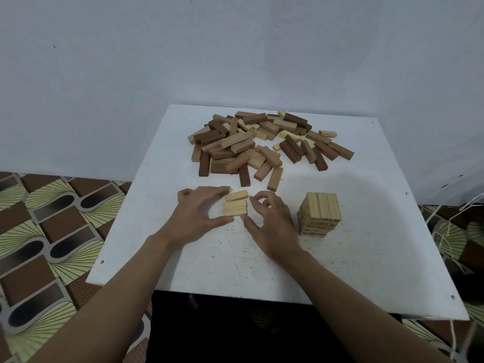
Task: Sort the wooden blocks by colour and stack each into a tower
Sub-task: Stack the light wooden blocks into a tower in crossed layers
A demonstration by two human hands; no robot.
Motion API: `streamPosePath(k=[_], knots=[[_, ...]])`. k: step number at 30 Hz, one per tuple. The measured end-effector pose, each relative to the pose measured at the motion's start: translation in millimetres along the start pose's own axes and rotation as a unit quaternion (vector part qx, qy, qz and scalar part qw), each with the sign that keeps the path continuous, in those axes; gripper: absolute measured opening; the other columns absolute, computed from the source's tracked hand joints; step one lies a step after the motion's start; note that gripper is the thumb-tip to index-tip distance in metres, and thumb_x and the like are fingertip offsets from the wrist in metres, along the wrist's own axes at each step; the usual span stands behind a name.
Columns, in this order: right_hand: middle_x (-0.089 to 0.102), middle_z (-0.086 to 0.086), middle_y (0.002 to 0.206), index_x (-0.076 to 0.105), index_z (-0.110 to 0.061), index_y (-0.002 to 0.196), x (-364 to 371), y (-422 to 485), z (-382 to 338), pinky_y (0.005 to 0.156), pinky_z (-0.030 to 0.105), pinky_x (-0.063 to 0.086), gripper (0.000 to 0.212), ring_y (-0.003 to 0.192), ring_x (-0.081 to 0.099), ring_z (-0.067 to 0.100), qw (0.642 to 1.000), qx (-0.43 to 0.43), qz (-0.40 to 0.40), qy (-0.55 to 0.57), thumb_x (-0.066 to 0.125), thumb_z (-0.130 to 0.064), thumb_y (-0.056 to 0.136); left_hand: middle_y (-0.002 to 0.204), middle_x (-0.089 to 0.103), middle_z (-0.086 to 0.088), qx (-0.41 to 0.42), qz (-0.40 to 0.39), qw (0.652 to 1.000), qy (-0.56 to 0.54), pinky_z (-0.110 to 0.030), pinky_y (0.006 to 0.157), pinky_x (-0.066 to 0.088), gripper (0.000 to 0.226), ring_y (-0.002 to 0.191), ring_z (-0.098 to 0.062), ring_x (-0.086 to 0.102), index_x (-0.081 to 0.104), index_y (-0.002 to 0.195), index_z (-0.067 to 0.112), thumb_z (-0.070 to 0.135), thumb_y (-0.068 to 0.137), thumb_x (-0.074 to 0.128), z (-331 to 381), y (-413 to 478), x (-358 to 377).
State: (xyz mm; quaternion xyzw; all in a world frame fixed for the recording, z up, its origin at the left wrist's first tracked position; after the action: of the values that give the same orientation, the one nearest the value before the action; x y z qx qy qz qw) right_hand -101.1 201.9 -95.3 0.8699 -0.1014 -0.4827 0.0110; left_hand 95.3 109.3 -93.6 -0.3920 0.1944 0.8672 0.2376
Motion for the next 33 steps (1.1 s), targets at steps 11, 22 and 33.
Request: streamPosePath(k=[11,22,33], knots=[[0.039,-0.007,0.140,0.047,-0.022,0.147,3.3,3.4,0.1,0.104,0.025,0.032,0.057,0.123,0.043,0.011,1.000,0.000,-0.009,-0.017,0.058,-0.045,0.096,0.124,0.043,0.046,0.015,0.009,1.000,0.019,-0.018,0.102,0.014,0.065,0.123,0.022,0.032,0.054,0.142,0.040,0.061,0.083,0.073,-2.0,0.2,4.6],[0.041,-0.009,0.137,0.055,-0.024,0.140,3.4,3.3,1.1,0.101,0.024,0.033,0.050,0.119,0.044,0.008,1.000,-0.004,-0.002,-0.005,0.060,-0.045,0.095,0.129,0.049,0.034,-0.004,0.010,1.000,-0.008,-0.025,0.101,0.018,0.066,0.119,0.026,0.031,0.058,0.139,0.037,0.060,0.080,0.074,-3.9,0.8,6.6],[0.043,-0.007,0.140,0.057,-0.024,0.140,0.5,1.1,0.4,0.101,0.024,0.036,0.048,0.121,0.043,0.010,1.000,-0.003,-0.003,-0.002,0.060,-0.043,0.096,0.129,0.051,0.033,-0.008,0.009,1.000,-0.021,-0.028,0.102,0.019,0.065,0.120,0.022,0.034,0.059,0.138,0.039,0.061,0.078,0.073,-5.4,1.0,7.1]])
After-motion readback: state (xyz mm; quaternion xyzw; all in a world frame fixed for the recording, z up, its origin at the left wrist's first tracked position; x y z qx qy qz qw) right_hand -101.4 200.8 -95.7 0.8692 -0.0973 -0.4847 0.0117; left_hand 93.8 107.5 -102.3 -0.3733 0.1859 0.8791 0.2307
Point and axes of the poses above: each hand's wrist, its own y-axis towards the middle knuckle, its own x-axis out of the palm, z = x × y, the point moved 1 cm from there along y, towards the middle knuckle
